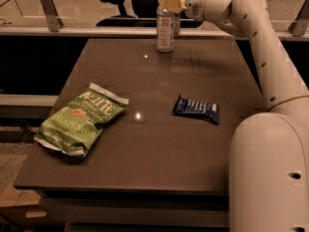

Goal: Move blue plastic bottle near rxbar blueberry

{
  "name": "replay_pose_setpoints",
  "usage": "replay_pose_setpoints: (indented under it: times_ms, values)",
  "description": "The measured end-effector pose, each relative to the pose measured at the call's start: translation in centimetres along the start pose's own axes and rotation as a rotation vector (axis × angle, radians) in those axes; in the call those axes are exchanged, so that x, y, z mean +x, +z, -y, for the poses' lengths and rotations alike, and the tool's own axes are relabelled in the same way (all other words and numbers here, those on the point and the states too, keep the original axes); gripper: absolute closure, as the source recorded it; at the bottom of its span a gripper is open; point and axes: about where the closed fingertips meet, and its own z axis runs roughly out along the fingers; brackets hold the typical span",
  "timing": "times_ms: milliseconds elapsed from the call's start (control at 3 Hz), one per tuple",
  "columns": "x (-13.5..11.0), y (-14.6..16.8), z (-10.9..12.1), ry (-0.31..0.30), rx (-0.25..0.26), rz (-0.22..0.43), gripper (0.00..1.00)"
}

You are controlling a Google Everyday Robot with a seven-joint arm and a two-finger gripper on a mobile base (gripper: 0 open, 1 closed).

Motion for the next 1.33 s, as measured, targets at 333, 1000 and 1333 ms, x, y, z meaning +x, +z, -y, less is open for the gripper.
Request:
replay_pose_setpoints:
  times_ms: [333, 1000, 1333]
  values:
    - [0.1, 0.3, -0.2, 0.001, -0.005, 0.0, 1.0]
    - [-1.6, -0.5, -0.6, 0.001, 0.025, -0.023, 1.0]
    - [-3.0, -1.2, -0.9, 0.008, 0.056, -0.044, 1.0]
